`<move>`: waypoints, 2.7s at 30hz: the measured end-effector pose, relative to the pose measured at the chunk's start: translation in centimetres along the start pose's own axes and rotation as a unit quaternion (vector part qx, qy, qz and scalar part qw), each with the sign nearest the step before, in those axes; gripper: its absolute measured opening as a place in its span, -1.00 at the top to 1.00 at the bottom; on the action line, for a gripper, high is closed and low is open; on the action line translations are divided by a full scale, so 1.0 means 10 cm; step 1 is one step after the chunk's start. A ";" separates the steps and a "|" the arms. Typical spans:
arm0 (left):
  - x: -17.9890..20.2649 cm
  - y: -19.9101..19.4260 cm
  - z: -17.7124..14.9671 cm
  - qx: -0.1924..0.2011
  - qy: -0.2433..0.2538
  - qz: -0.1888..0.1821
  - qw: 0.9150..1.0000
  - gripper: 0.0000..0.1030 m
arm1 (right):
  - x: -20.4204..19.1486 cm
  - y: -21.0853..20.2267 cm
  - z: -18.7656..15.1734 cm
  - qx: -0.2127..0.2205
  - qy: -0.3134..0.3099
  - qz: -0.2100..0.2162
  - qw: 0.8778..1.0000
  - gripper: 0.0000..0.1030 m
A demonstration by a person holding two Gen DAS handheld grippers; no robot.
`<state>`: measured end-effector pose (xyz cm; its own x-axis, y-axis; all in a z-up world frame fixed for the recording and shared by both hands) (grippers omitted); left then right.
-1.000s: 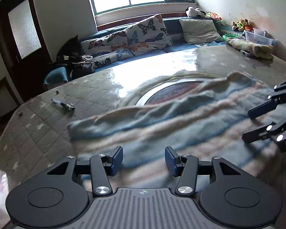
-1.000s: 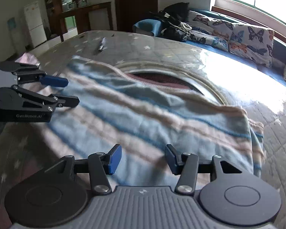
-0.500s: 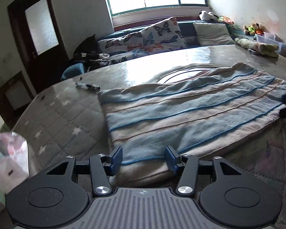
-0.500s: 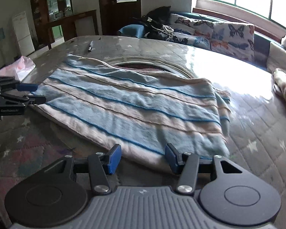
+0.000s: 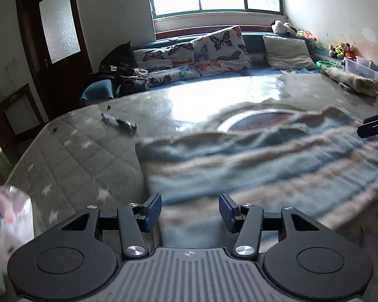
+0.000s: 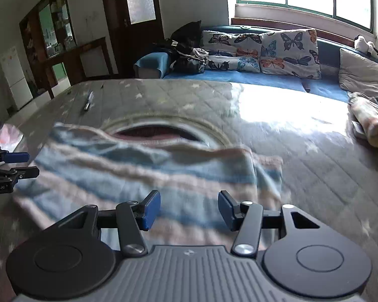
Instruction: Fold clothes
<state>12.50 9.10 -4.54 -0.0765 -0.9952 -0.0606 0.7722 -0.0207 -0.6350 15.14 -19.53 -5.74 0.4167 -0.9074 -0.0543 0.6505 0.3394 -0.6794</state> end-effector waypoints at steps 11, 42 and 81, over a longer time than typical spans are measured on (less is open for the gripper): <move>-0.17 0.64 0.31 -0.031 -0.010 0.006 0.999 -0.02 | 0.37 0.55 0.18 -0.025 0.038 -0.018 0.999 0.08; -0.37 0.70 0.48 0.006 -0.061 0.014 0.998 0.75 | 0.45 0.28 0.34 0.039 -0.004 -0.126 0.991 0.90; -0.41 -0.39 -0.52 -0.033 -0.175 0.036 0.983 -0.37 | -0.73 -0.01 0.00 0.014 -0.046 0.018 0.999 0.05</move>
<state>6.46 13.76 -5.82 0.2079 -0.9660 0.1537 0.7238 0.0462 -0.6884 12.09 -12.90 -5.28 0.4959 -0.8683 -0.0101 0.6505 0.3791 -0.6582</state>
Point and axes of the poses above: each gripper's, at about its wrist camera, not at the fingertips, and y roughly the way its jaws point, x to its right, z to its top, the point moved 6 cm from there along y, roughly the way its jaws point, and after that the axes turned 5 degrees about -y, right-handed, at the moved point
